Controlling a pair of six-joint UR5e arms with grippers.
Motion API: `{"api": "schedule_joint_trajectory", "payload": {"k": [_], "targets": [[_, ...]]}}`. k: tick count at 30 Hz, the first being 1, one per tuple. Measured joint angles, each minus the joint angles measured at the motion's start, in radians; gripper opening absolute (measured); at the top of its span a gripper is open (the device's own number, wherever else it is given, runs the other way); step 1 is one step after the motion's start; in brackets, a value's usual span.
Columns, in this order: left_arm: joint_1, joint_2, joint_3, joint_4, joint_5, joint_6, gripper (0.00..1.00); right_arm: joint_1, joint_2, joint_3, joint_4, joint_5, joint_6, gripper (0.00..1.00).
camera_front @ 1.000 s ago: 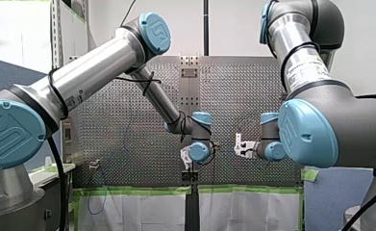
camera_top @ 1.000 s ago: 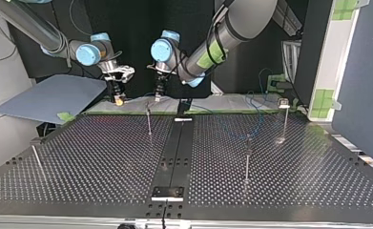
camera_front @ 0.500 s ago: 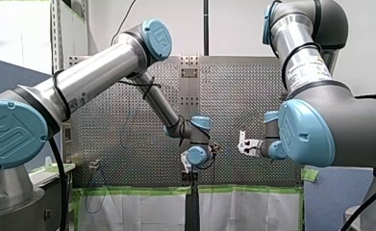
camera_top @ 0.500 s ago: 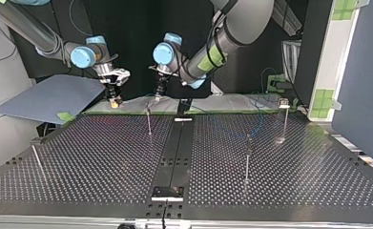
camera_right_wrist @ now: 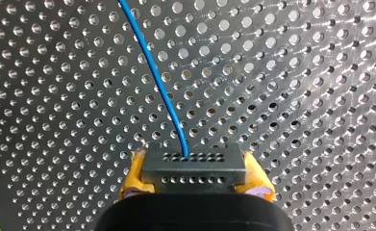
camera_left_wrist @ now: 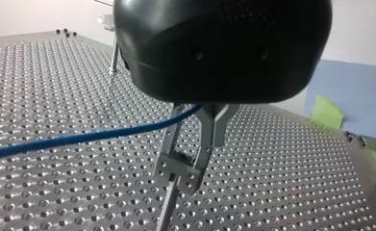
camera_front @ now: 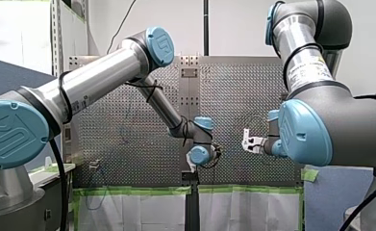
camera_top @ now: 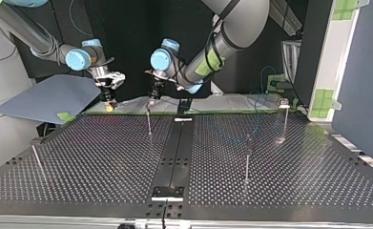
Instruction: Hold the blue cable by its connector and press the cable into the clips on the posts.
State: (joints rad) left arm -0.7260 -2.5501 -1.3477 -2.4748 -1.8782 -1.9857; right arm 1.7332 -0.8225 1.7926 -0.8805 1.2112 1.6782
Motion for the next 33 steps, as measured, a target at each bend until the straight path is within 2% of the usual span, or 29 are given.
{"api": "schedule_joint_trajectory", "payload": {"k": [15,33], "targets": [[0.032,0.0,0.006,-0.007,0.006,-0.001,0.0,0.0,0.002,-0.019,0.004,-0.015,-0.005,0.0],[0.067,-0.003,0.042,-0.01,0.057,-0.001,0.0,-0.002,0.016,-0.039,0.006,-0.012,-0.007,0.0]]}}
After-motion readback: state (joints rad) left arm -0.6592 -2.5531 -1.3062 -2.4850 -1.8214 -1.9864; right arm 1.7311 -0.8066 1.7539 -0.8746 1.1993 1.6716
